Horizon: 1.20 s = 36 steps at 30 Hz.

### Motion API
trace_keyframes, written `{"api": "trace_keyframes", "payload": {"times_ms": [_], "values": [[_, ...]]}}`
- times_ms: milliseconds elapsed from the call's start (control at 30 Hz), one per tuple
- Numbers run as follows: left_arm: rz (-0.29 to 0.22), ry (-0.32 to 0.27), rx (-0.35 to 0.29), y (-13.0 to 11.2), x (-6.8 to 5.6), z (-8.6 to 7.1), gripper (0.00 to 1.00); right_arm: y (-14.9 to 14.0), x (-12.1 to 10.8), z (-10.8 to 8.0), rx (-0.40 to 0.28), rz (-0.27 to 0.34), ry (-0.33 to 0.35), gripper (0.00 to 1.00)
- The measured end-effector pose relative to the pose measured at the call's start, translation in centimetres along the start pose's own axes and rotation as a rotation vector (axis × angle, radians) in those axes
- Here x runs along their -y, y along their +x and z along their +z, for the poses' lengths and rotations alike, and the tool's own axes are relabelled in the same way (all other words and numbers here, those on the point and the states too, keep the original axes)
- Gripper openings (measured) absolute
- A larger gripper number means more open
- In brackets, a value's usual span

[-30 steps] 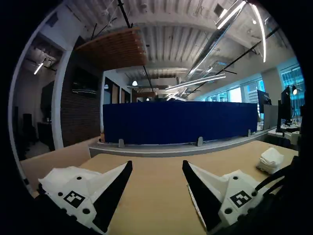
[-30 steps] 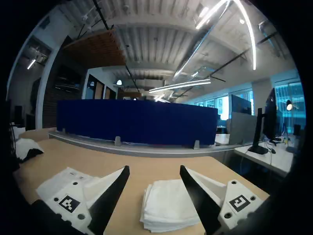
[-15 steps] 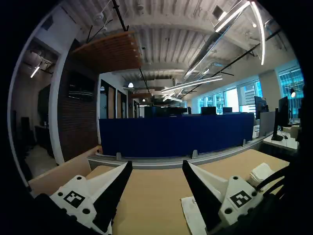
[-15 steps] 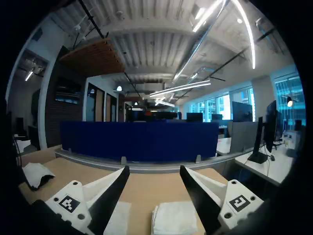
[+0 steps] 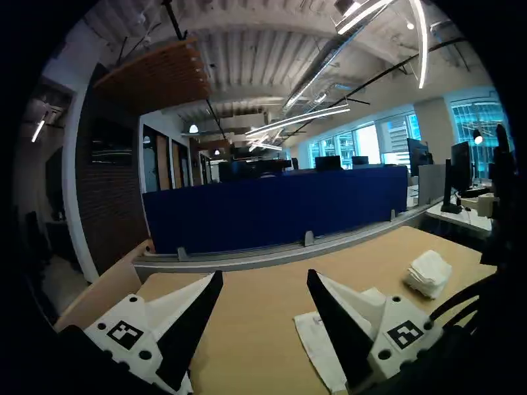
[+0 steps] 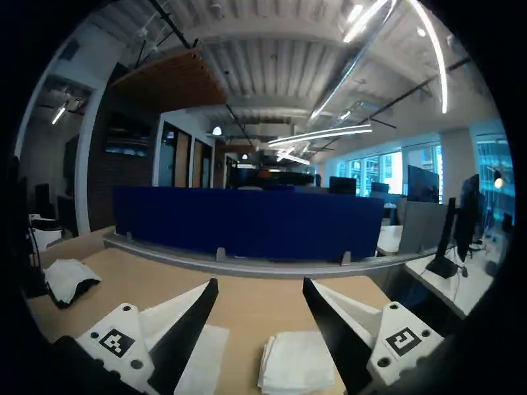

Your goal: Fold towel

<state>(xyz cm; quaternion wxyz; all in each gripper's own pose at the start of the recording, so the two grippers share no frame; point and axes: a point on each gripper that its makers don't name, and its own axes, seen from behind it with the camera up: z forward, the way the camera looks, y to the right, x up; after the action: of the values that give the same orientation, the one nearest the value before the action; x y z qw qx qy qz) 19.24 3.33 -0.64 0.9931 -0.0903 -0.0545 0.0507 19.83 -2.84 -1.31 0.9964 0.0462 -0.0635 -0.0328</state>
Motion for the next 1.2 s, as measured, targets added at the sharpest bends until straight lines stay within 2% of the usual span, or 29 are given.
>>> {"api": "trace_keyframes", "payload": {"times_ms": [267,400,667,867,1200], "values": [[0.058,-0.176,0.13,-2.7,-3.1,0.1,0.95,-3.4,3.6,-0.3,0.176,-0.072,0.18,1.0],[0.09,-0.25,0.19,-4.4,-4.5,-0.2,0.95,-5.1,4.9,-0.8,0.25,-0.093,0.249,1.0],[0.081,-0.288,0.234,-6.0,-5.6,-0.5,0.95,-6.5,6.0,-0.9,0.294,-0.125,0.295,1.0],[0.096,-0.29,0.248,-7.4,-6.1,-0.2,0.95,-8.6,6.5,-1.0,0.327,-0.128,0.31,1.0],[0.115,-0.342,0.321,-13.4,-8.2,-0.4,0.95,-14.6,7.6,-0.9,0.389,-0.141,0.337,1.0]]}}
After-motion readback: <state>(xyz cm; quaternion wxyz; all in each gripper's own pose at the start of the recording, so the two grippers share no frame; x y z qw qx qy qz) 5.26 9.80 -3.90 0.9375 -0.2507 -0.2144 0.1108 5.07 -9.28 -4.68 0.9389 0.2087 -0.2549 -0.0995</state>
